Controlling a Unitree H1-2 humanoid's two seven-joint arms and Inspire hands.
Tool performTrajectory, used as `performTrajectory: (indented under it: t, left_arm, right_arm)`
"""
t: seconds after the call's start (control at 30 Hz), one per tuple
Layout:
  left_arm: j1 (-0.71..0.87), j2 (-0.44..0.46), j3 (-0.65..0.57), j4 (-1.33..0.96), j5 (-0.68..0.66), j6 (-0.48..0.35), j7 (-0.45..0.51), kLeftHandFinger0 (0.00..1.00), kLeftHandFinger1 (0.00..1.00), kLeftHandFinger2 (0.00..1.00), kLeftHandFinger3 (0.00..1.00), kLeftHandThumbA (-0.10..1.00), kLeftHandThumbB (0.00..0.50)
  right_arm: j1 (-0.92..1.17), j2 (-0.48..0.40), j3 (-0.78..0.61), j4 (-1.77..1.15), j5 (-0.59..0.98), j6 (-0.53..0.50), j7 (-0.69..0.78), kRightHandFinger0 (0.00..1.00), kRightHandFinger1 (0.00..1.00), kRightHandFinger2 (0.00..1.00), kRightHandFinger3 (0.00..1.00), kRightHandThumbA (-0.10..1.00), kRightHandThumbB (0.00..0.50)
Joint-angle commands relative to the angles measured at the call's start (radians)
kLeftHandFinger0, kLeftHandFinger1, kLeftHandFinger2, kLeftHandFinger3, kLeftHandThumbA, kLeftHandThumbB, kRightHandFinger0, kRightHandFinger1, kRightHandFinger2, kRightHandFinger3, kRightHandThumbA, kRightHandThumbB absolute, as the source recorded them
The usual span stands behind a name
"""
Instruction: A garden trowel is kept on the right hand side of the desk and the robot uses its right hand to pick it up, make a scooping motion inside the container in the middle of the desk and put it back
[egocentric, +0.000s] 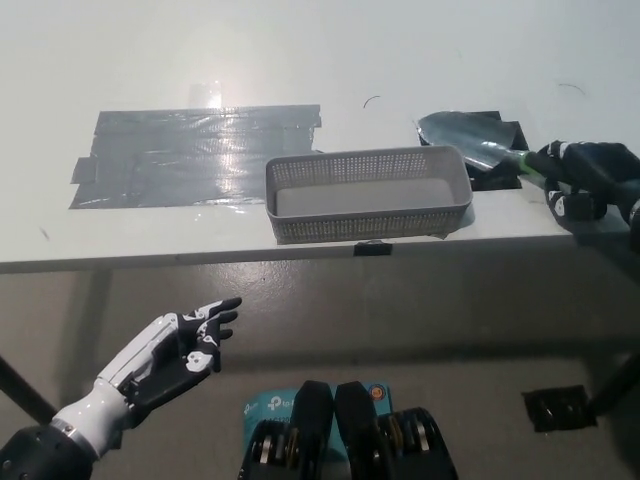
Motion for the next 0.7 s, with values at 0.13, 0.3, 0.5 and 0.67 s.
performTrajectory:
  t: [0.13, 0.3, 0.5, 0.67]
  left_arm:
    - [0.003, 0.009, 0.018, -0.017, -0.007, -0.028, 0.008, 1.0, 1.0, 1.0, 1.0, 0.86, 0.247]
    - [0.008, 0.01, 0.02, -0.017, -0.012, -0.024, 0.007, 1.0, 1.0, 1.0, 1.0, 0.87, 0.258]
    - [0.008, 0.013, 0.021, -0.016, -0.012, -0.024, 0.005, 1.0, 1.0, 1.0, 1.0, 0.88, 0.252]
    - [0.008, 0.013, 0.021, -0.02, -0.014, -0.026, 0.003, 1.0, 1.0, 1.0, 1.0, 0.87, 0.249]
  right_arm:
    - [-0.048, -0.056, 0.064, -0.231, -0.064, 0.312, 0.373, 1.0, 1.0, 1.0, 1.0, 0.78, 0.499]
    - [-0.07, -0.074, 0.027, -0.295, -0.018, 0.385, 0.443, 1.0, 1.0, 1.0, 1.0, 1.0, 0.5]
    - [-0.1, -0.133, -0.011, -0.419, 0.01, 0.427, 0.52, 1.0, 1.0, 1.0, 1.0, 1.0, 0.5]
    - [-0.106, -0.187, -0.031, -0.514, 0.001, 0.451, 0.572, 1.0, 1.0, 1.0, 1.0, 1.0, 0.5]
